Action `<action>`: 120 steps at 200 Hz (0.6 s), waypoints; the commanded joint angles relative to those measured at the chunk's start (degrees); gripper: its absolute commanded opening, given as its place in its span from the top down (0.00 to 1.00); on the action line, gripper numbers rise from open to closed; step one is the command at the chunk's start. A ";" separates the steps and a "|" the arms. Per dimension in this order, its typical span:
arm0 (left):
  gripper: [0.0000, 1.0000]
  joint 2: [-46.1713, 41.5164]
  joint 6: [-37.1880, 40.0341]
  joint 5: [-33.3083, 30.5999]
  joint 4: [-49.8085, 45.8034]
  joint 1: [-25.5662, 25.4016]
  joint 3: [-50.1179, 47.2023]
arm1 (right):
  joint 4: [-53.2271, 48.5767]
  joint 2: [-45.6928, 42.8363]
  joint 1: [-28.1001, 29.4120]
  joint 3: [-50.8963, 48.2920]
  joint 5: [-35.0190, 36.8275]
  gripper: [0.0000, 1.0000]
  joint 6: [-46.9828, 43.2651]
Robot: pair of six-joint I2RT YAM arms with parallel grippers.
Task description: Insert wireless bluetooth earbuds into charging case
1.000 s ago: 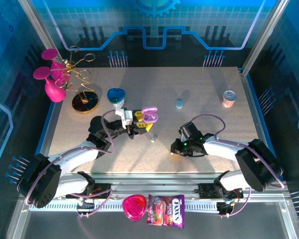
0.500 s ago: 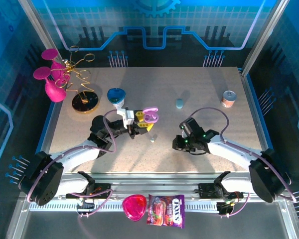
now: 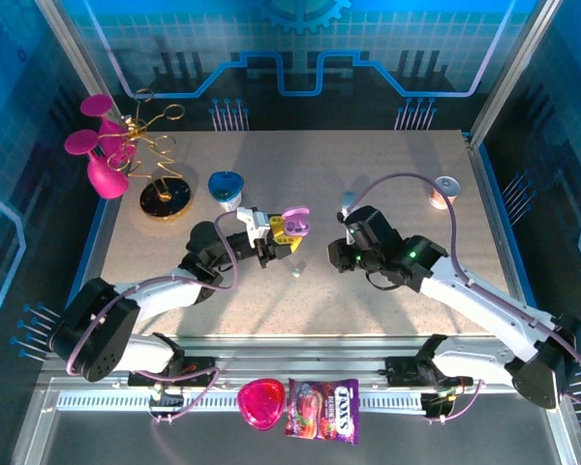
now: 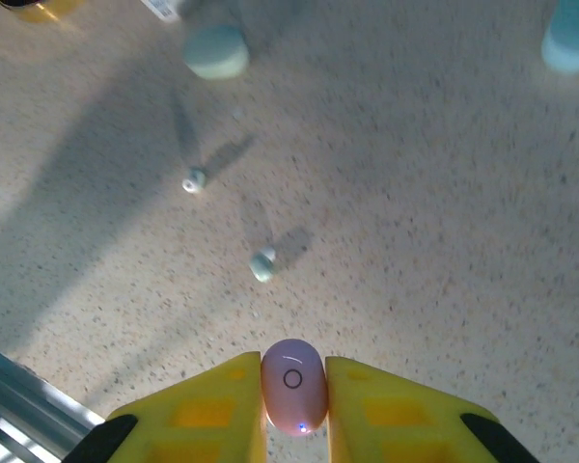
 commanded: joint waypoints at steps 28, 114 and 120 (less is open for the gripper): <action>0.66 1.93 2.57 -2.97 -1.38 0.24 2.09 | -0.27 1.20 5.69 8.70 7.19 0.80 -6.66; 0.66 1.78 2.93 -3.51 -2.09 0.30 1.98 | 9.69 10.51 8.95 17.10 4.38 0.82 -11.70; 0.66 1.68 3.06 -3.60 -2.39 0.28 1.96 | 10.07 10.99 9.06 17.33 4.08 0.82 -11.71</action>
